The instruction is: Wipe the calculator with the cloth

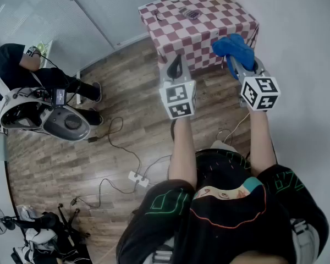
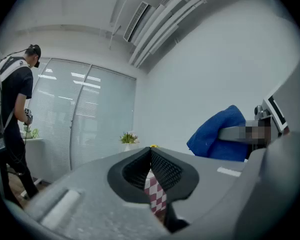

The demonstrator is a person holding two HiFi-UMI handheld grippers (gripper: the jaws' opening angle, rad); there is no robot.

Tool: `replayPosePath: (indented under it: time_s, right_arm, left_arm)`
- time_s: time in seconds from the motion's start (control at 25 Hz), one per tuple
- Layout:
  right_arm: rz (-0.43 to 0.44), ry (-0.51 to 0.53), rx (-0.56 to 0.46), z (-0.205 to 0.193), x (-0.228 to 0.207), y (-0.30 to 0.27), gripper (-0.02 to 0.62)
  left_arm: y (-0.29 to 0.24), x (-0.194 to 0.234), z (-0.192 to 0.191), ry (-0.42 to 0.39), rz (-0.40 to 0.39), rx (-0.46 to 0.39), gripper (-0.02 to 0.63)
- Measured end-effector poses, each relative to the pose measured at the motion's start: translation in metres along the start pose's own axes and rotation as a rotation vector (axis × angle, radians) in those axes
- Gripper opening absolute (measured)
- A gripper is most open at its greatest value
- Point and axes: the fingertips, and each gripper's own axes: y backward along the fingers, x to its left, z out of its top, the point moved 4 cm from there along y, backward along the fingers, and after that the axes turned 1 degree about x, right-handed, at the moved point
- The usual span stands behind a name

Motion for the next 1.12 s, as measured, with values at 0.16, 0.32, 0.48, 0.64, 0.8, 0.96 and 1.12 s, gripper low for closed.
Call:
replayPosePath:
  time_s: [0.16,0.32,0.48,0.64,0.8,0.96,1.12]
  right_arm:
    - [0.002,0.016,-0.003,0.001,0.011,0.005,0.095]
    - [-0.006,0.015,-0.019,0.005,0.019,0.005,0.095]
    - [-0.018,0.036,0.009,0.007,0.018,-0.001,0.097]
    - [-0.026,0.051,0.063,-0.001,0.015,-0.005,0.097]
    - [-0.037,0.054,0.111,-0.015,0.008,-0.005,0.098]
    - [-0.045,0.051,0.132,-0.023,-0.002,-0.009,0.100]
    - [-0.041,0.037,0.164,-0.037,-0.007,-0.023,0.100]
  left_arm:
    - [0.012,0.002,-0.003,0.015,-0.004,-0.008,0.009]
    - [0.018,0.010,-0.003,0.043,0.008,-0.030,0.009]
    - [0.012,0.021,-0.003,0.067,0.016,-0.030,0.009]
    - [0.004,0.022,-0.011,0.113,-0.001,-0.002,0.009]
    - [-0.004,0.018,-0.022,0.132,-0.020,0.012,0.009]
    - [-0.017,0.011,-0.033,0.153,-0.030,0.033,0.009]
    - [-0.031,0.007,-0.042,0.156,-0.050,0.054,0.009]
